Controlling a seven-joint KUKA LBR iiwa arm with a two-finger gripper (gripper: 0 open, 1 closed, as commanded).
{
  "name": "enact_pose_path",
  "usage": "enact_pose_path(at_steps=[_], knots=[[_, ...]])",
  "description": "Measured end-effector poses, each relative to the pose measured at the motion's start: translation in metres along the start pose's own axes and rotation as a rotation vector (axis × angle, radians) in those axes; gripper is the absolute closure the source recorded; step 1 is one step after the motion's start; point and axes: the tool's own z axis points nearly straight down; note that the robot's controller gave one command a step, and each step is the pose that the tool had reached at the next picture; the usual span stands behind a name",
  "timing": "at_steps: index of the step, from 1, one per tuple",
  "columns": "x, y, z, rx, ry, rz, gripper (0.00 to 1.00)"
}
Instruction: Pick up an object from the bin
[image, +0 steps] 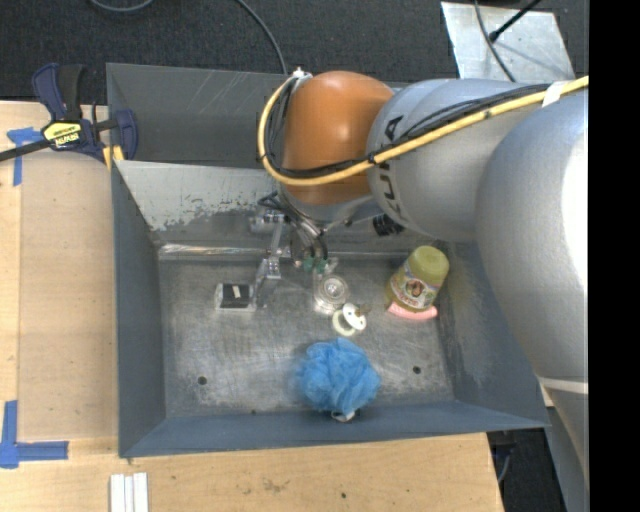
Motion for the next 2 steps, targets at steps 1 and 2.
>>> enact_pose_path(at_steps=[1, 2], knots=[[0.002, -0.004, 0.041, 0.003, 0.009, 0.074, 0.0], [0.0, -0.006, 0.062, 0.003, 0.008, -0.027, 0.0]])
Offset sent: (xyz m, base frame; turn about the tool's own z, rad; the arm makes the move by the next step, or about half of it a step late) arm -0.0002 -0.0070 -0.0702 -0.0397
